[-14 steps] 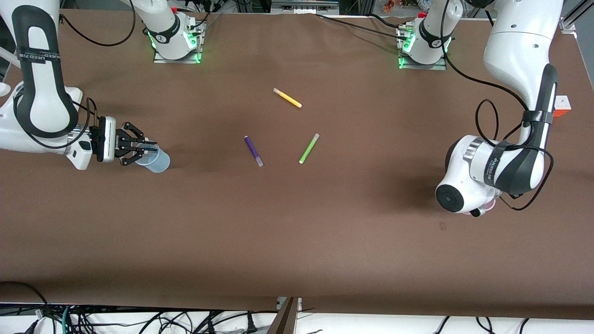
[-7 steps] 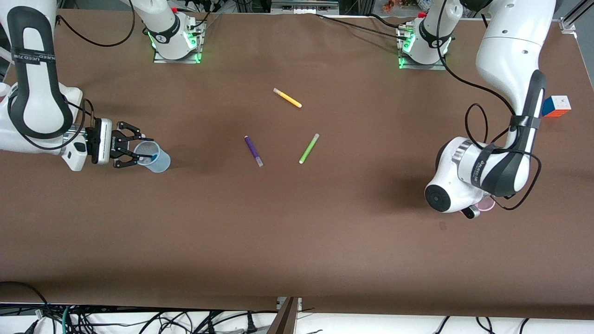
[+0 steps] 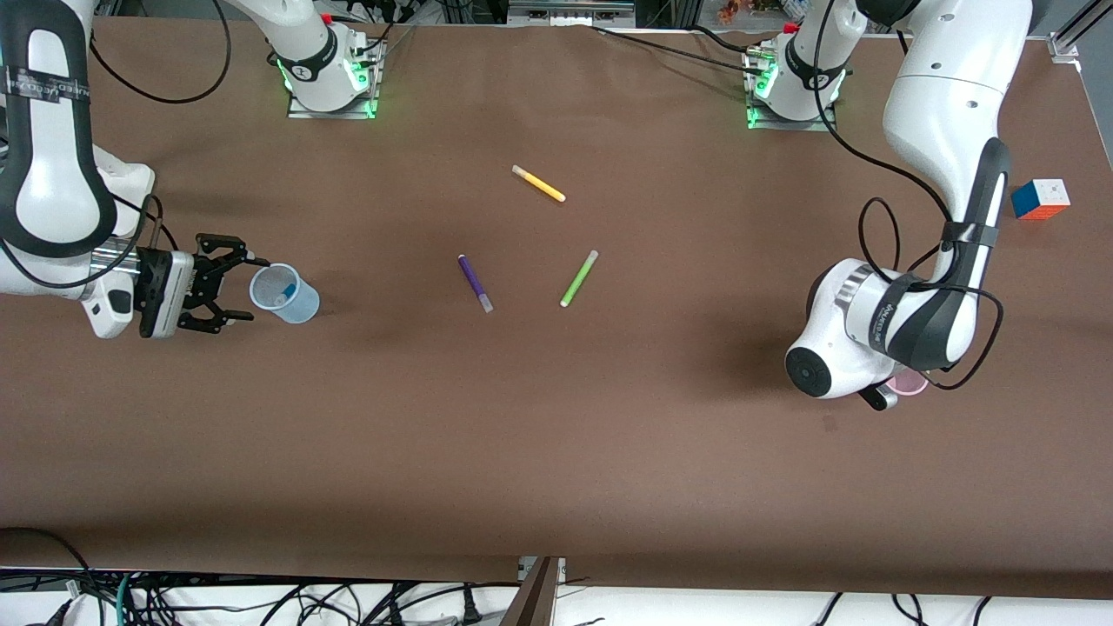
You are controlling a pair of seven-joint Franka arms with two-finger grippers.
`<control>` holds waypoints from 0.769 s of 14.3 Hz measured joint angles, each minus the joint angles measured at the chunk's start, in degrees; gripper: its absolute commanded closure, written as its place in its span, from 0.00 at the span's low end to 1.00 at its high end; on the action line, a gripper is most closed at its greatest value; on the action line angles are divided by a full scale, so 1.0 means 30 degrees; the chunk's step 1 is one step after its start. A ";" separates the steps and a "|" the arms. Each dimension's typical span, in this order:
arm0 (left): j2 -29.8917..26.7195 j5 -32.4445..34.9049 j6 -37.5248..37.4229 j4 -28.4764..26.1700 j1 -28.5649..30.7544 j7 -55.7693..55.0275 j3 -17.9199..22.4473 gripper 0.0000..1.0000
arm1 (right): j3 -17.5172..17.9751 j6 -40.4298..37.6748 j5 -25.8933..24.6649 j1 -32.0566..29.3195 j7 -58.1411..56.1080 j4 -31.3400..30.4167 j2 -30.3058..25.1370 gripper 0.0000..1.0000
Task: Place pink and blue markers in matching cups
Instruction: 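Open the right gripper dropping blue marker while the left gripper drops pink marker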
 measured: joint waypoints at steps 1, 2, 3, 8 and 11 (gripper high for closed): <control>-0.0002 0.0000 -0.0001 0.0016 -0.0002 -0.0031 0.0000 0.00 | 0.0021 -0.0291 -0.0649 0.0091 0.2242 0.0534 0.0000 0.00; -0.0006 -0.0004 -0.0004 0.0082 0.0003 -0.0090 0.0000 0.00 | 0.0049 -0.0683 -0.1387 0.0163 0.4579 0.1123 0.0001 0.00; -0.0048 -0.0231 -0.0014 0.0245 0.0013 -0.0220 -0.0002 0.00 | 0.0090 -0.1100 -0.2269 0.0217 0.6997 0.1789 0.0008 0.00; -0.2110 -0.5123 -0.0255 0.1550 0.0001 -0.1302 -0.0166 0.00 | 0.0194 -0.3070 -0.5770 0.1357 1.6444 0.4308 0.0058 0.00; -0.4160 -0.8693 -0.0301 0.2096 0.0197 -0.2317 -0.0079 0.00 | 0.0393 -0.3775 -0.7400 0.1368 2.0200 0.4739 0.0073 0.00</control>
